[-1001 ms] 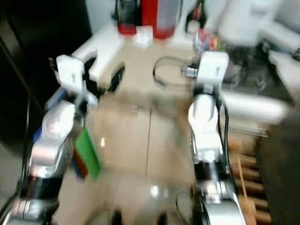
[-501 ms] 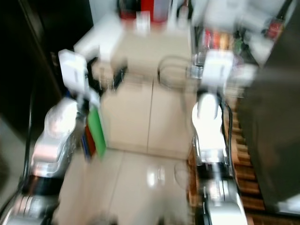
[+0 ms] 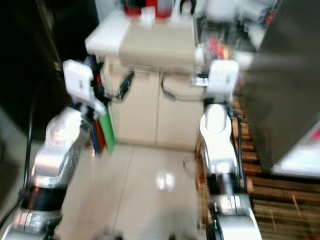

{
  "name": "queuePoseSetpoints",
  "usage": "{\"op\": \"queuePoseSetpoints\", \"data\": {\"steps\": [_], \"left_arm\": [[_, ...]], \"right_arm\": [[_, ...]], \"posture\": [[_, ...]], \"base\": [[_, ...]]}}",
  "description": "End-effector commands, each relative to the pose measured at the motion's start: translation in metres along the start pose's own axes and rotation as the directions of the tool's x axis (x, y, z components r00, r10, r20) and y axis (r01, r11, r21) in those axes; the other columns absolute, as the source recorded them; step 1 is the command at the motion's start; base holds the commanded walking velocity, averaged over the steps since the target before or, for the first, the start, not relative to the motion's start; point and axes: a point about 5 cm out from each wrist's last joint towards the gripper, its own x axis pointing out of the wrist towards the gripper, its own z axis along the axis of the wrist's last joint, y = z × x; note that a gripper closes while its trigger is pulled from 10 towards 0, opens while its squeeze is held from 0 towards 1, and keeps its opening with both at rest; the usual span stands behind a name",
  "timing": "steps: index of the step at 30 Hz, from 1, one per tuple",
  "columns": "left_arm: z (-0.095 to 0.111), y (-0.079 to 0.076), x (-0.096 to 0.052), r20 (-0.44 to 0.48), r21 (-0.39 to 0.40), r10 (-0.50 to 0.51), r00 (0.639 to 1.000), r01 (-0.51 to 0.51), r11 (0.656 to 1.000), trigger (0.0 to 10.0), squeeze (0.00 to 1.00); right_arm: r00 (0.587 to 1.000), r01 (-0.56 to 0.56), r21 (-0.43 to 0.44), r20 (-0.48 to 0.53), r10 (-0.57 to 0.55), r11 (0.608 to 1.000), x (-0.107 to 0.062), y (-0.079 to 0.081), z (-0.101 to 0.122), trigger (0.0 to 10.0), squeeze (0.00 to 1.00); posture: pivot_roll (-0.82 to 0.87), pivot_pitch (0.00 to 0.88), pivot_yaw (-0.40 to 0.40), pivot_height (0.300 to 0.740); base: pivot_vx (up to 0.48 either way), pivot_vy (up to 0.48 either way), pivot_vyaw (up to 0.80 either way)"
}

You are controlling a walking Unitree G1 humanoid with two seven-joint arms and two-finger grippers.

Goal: Restocking fridge

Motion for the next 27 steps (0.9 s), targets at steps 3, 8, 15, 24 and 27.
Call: {"op": "queuePoseSetpoints", "data": {"steps": [3, 8, 15, 24, 27], "left_arm": [[0.0, -0.004, -0.004, -0.004, -0.05, 0.001, 1.0, -0.001, 0.999, 10.0, 0.0], [0.0, -0.013, -0.009, -0.005, -0.081, -0.019, 1.0, 0.018, 0.997, 10.0, 0.0], [-0.001, -0.018, -0.013, 0.001, -0.102, -0.04, 0.999, 0.04, 0.994, 10.0, 0.0], [-0.004, -0.019, -0.013, -0.017, -0.126, -0.04, 0.999, 0.038, 0.991, 10.0, 0.0], [-0.006, -0.018, -0.013, -0.024, -0.122, -0.041, 0.999, 0.038, 0.992, 10.0, 0.0]], "right_arm": [[1.0, -0.015, -0.003, -0.015, 0.015, 1.0, -0.004, -0.002, -0.002, 0.0, 0.04], [0.999, -0.046, -0.002, -0.016, 0.046, 0.999, -0.007, 0.002, -0.003, 0.0, 0.04], [0.995, -0.099, -0.017, -0.027, 0.099, 0.995, -0.015, 0.004, -0.006, 0.0, 0.04], [0.979, -0.195, -0.006, -0.06, 0.195, 0.981, -0.03, 0.007, -0.014, 0.0, 0.04], [0.968, -0.234, 0.008, -0.096, 0.233, 0.972, -0.043, 0.0, -0.02, 0.0, 0.05]], "posture": [[0.02, 0.0, 0.008, 0.74], [0.01, 0.0, 0.008, 0.74], [0.01, 0.0, 0.006, 0.74], [0.0, 0.0, 0.011, 0.74], [-0.01, 0.0, 0.016, 0.74]], "base": [[0.0, 0.0, 0.0], [0.0, 0.0, 0.0], [0.0, -0.407, 0.0], [0.0, -0.158, 0.0], [0.0, 0.0, 0.0]]}}
